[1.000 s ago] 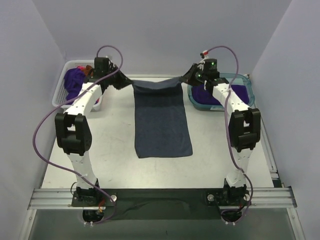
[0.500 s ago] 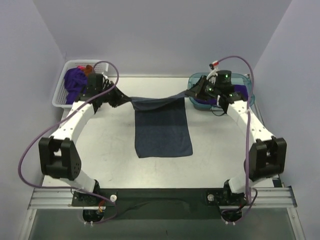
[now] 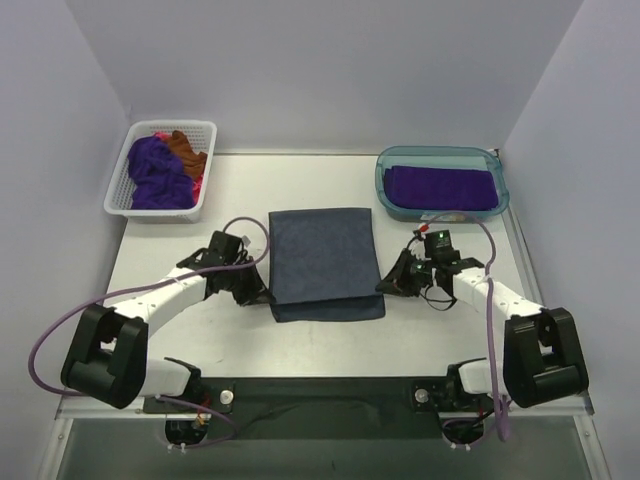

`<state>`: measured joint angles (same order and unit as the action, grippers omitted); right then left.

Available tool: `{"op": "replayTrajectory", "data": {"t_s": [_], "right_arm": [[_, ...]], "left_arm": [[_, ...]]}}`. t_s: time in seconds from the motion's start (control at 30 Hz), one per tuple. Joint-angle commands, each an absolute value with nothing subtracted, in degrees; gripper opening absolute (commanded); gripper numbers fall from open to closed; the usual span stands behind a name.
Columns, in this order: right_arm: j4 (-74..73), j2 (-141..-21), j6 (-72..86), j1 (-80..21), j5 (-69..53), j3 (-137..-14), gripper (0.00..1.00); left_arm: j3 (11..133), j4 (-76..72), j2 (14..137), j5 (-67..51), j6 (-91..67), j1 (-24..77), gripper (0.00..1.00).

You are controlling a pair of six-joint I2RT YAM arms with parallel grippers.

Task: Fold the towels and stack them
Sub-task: Fold the towel

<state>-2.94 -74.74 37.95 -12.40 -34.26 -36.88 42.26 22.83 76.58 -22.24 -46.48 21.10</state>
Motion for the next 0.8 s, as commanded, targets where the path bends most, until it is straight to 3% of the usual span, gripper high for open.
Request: {"op": "replayTrajectory", "data": {"t_s": [0.0, 0.37, 0.77], "right_arm": [[-0.36, -75.14, 40.43, -12.74, -33.23, -32.97, 0.00], [1.14, -82.97, 39.99, -12.22, -30.23, -30.14, 0.00], [-12.91, -71.20, 38.58, -12.22, -28.30, -41.92, 0.00]], "left_arm": [[37.90, 19.51, 76.02, -19.35, -46.94, 22.23, 0.00], [34.45, 19.69, 83.58, -17.93, -44.30, 22.59, 0.00], [47.72, 33.74, 72.52, -13.36, -42.80, 22.59, 0.00]]}}
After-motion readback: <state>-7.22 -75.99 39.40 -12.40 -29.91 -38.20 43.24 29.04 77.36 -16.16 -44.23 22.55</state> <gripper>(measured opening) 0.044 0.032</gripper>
